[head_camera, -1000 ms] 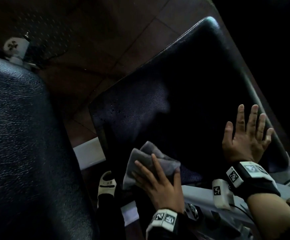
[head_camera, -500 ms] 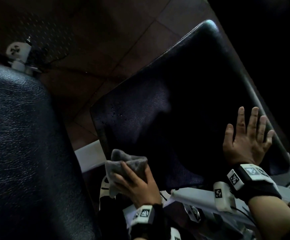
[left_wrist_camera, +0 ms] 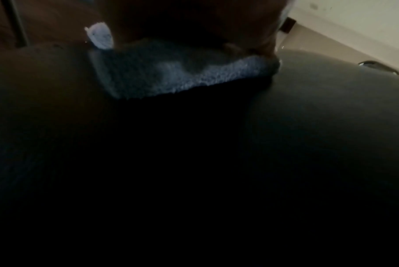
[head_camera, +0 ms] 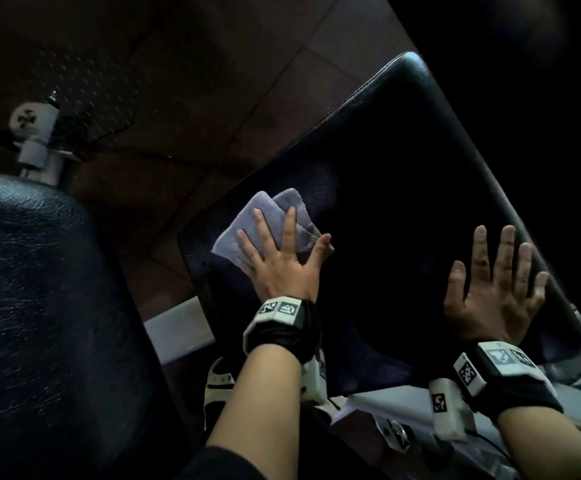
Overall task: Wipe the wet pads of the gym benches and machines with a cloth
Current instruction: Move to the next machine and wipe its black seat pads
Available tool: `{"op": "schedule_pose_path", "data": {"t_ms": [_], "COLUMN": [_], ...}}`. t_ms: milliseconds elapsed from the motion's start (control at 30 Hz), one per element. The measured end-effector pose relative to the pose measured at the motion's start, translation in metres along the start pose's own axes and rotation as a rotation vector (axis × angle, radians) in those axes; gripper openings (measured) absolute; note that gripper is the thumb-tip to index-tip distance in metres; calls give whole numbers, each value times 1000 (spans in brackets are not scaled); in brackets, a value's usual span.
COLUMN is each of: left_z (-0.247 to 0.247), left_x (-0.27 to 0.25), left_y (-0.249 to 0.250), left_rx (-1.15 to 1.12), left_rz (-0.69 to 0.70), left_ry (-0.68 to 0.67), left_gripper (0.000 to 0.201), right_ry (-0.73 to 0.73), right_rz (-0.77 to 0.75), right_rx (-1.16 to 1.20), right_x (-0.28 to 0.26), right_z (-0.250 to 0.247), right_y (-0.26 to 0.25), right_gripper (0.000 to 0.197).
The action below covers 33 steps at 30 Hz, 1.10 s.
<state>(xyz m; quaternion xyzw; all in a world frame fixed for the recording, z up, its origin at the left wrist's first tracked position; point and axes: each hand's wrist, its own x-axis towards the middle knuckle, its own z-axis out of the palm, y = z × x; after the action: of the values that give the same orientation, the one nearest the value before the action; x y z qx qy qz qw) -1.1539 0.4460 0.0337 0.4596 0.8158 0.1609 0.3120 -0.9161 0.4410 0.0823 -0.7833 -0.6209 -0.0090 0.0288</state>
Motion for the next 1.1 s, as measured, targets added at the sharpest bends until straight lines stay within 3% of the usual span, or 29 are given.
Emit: {"op": "schedule_pose_path", "data": {"t_ms": [200,300,367,433,533,667,767,833,900,967,1100], "left_z": [-29,-41,-36,-22,0,16,7,-3,-9,-21,-29], "left_x": [59,82,69,40,-4,-17,18,58,95,110,65], "left_y": [-30,-69,-83,-84,-70,-38,-22,-29,-55,-75,-79], "left_rx": [53,-70,-150,-171,-130,4,137,218,181,193,-141], "left_rz": [1,-207,-386,-463,-394,-130,32,25,14,-53,-429], "left_ry": [36,127,198,321,309,225,227,86,29,40,198], "left_gripper": [70,67,63,67,80,75,71,68,76,89,65], "right_ry": [22,39,44,44,61,69,80,80,86,90,75], "right_rz": [10,9,0,-5,5,3,0,3,-2,-2,22], "right_rx": [-15,-13,-18,-23,-33,-31,-39,-32,-33,-42,-40], "right_x": [-1,-1,0,0,0,0,0,0,0,-1,0], "right_z": [1,2,2,3,4,4,4,4,3,3,3], "right_y": [-2,-2,-1,0,0,-1,-1,-1,-2,-2,-2], "right_gripper": [60,61,61,61,61,61,61,61,61,61,60]}}
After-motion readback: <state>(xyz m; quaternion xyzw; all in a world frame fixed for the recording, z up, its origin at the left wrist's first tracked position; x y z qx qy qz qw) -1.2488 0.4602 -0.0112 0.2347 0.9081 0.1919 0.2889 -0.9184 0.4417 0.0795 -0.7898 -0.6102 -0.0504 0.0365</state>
